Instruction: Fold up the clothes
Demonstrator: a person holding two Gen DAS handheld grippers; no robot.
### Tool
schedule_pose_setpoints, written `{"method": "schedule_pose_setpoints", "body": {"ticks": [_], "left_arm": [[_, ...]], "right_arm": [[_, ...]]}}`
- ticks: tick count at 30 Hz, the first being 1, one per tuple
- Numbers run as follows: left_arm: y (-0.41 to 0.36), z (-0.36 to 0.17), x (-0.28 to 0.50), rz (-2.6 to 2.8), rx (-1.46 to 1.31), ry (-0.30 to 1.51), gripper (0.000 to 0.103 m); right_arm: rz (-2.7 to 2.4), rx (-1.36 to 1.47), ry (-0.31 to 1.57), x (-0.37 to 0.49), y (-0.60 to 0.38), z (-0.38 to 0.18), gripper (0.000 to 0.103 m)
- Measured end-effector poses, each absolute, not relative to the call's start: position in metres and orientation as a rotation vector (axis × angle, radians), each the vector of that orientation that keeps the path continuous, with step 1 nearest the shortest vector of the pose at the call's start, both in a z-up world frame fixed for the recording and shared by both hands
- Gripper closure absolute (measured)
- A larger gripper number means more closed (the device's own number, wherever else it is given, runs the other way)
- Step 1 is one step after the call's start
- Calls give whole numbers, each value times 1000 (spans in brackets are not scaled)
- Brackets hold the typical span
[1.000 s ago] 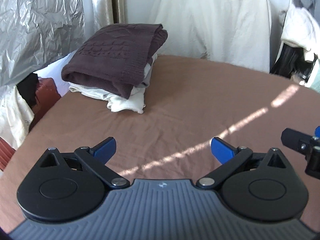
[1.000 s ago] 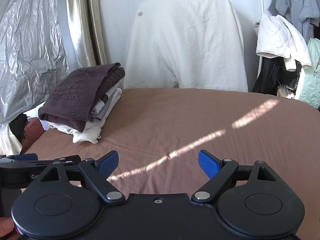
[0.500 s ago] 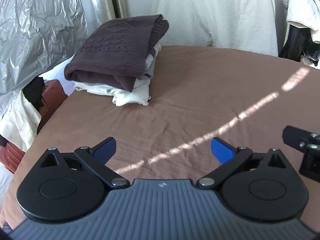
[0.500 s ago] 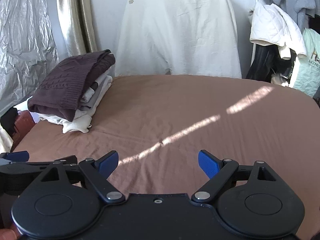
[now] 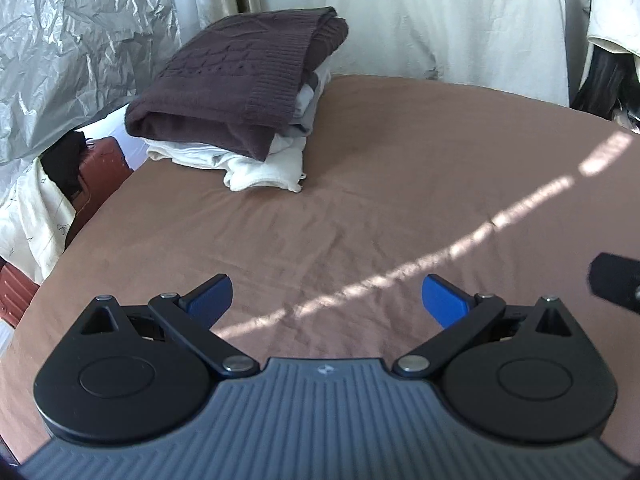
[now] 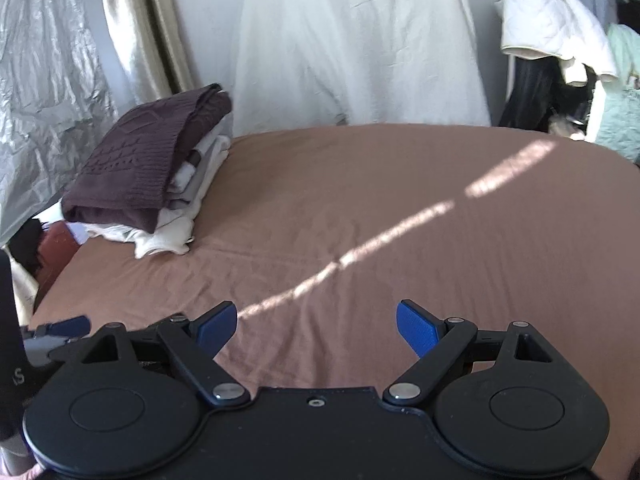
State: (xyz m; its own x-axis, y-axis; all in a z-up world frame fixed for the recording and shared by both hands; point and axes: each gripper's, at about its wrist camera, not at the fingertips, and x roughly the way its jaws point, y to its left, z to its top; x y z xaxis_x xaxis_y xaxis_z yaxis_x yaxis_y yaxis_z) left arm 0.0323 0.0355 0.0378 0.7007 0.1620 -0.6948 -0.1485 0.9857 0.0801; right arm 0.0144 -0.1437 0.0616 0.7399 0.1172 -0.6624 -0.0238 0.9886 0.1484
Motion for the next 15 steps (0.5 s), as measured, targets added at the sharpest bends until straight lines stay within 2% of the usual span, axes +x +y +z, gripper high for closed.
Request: {"method": "schedule_pose_setpoints", "body": {"ticks": [8, 15], "left_arm": [[35, 36, 31, 180, 39, 769, 0], [37, 12, 42, 201, 34, 839, 0]], "right_arm": [[100, 114, 755, 16, -133, 54, 13], [132, 138, 763, 19, -128, 52, 13]]}}
